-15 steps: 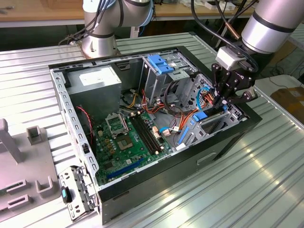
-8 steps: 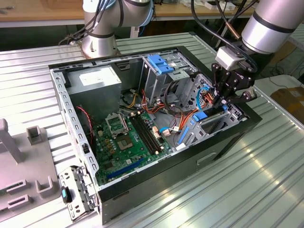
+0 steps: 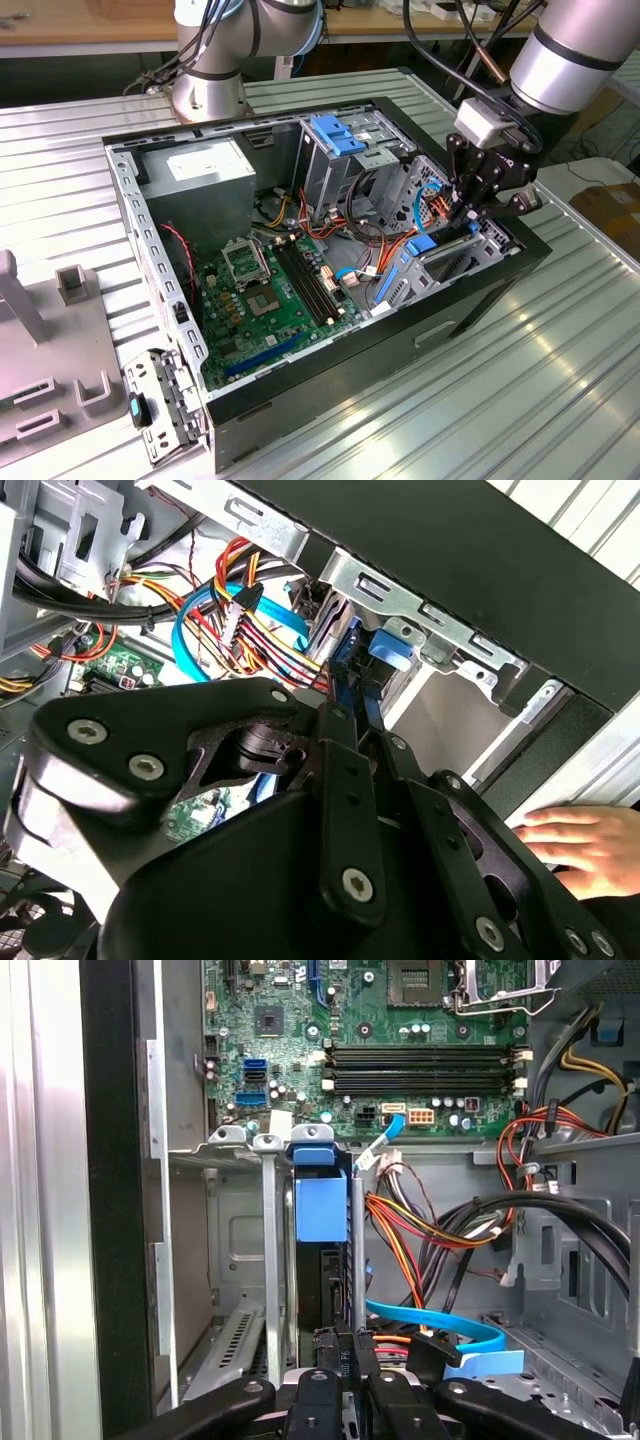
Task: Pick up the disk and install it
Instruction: 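Insert the first disk wire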
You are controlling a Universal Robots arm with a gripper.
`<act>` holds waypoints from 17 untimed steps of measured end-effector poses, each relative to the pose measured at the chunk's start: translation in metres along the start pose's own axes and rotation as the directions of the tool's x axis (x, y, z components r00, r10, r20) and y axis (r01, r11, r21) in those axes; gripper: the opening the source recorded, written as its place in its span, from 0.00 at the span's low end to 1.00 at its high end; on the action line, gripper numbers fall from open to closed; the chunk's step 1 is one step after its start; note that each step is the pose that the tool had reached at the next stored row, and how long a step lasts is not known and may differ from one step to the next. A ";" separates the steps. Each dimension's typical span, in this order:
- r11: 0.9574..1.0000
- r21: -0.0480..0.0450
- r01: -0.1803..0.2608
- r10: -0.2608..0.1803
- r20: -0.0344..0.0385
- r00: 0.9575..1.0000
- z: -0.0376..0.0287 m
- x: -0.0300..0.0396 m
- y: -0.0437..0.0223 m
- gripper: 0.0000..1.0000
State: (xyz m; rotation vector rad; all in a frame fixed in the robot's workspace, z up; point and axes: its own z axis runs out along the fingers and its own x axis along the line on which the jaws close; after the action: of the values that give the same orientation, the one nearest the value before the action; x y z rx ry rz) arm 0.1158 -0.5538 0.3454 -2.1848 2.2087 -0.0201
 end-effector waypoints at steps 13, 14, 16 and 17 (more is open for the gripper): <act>1.000 0.000 0.015 -0.015 0.002 1.000 0.0037 0.0001 0.0003 0.17; 1.000 0.000 0.015 -0.015 0.002 1.000 0.0044 0.0002 0.0003 0.17; 1.000 0.000 0.015 -0.015 0.002 1.000 0.0058 0.0001 0.0003 0.17; 1.000 0.000 0.015 -0.015 0.001 1.000 0.0062 0.0002 0.0004 0.17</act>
State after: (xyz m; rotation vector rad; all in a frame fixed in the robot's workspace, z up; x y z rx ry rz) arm 0.1156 -0.5539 0.3392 -2.2012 2.1915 -0.0187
